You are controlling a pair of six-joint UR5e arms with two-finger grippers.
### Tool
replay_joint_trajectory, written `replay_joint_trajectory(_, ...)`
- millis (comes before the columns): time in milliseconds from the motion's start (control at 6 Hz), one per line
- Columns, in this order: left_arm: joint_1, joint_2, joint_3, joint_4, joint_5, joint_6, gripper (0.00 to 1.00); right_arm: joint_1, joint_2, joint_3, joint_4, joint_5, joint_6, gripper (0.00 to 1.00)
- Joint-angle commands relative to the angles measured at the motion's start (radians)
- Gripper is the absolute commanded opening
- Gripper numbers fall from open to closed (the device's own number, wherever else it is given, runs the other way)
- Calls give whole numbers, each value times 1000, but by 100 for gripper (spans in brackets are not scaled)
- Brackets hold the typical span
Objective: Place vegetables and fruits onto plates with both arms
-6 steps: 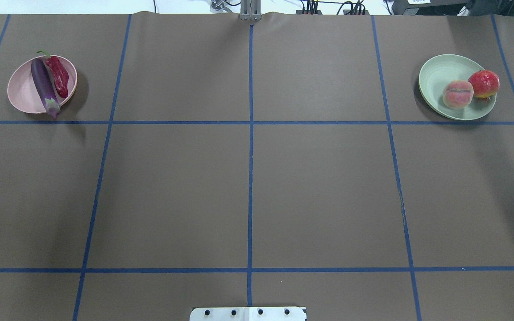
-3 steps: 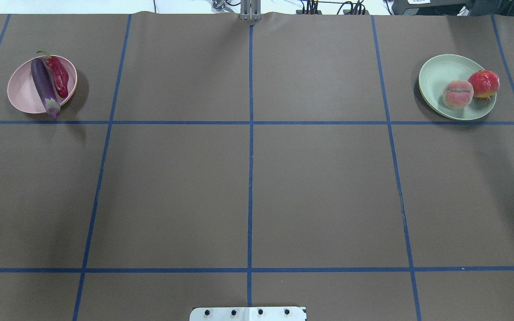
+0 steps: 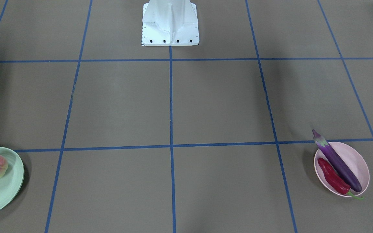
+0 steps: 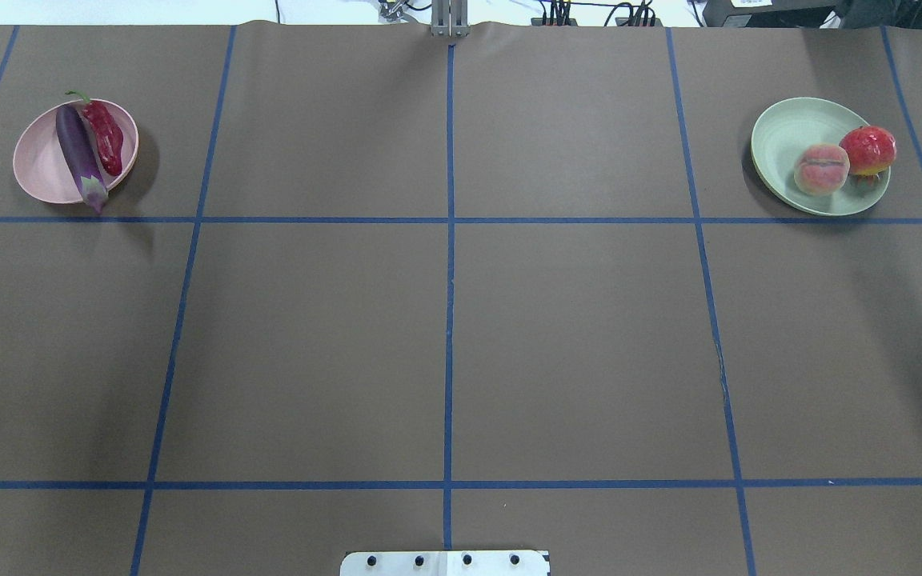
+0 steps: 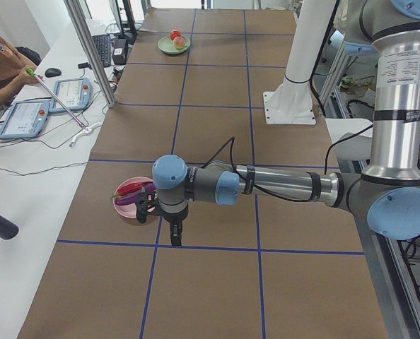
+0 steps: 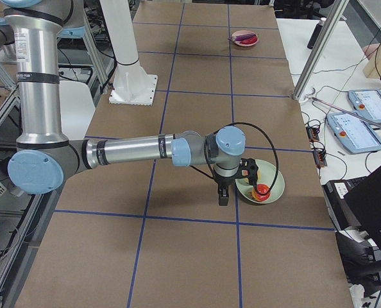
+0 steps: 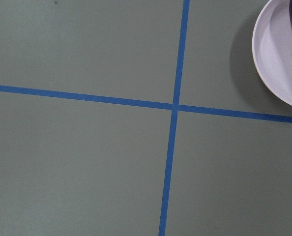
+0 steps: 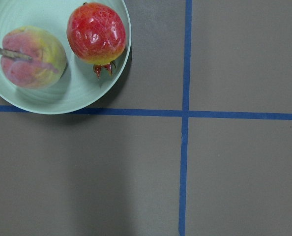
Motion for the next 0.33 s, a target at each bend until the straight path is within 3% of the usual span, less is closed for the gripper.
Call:
replay_joint_trajectory(0,1,0,-1,0,0,-2,100,-4,0,0,0,-14,-2,100)
replay_joint_trajectory(167,1,0,-1,-2,0,-2,100,-4,3,0,0,-14,-2,100)
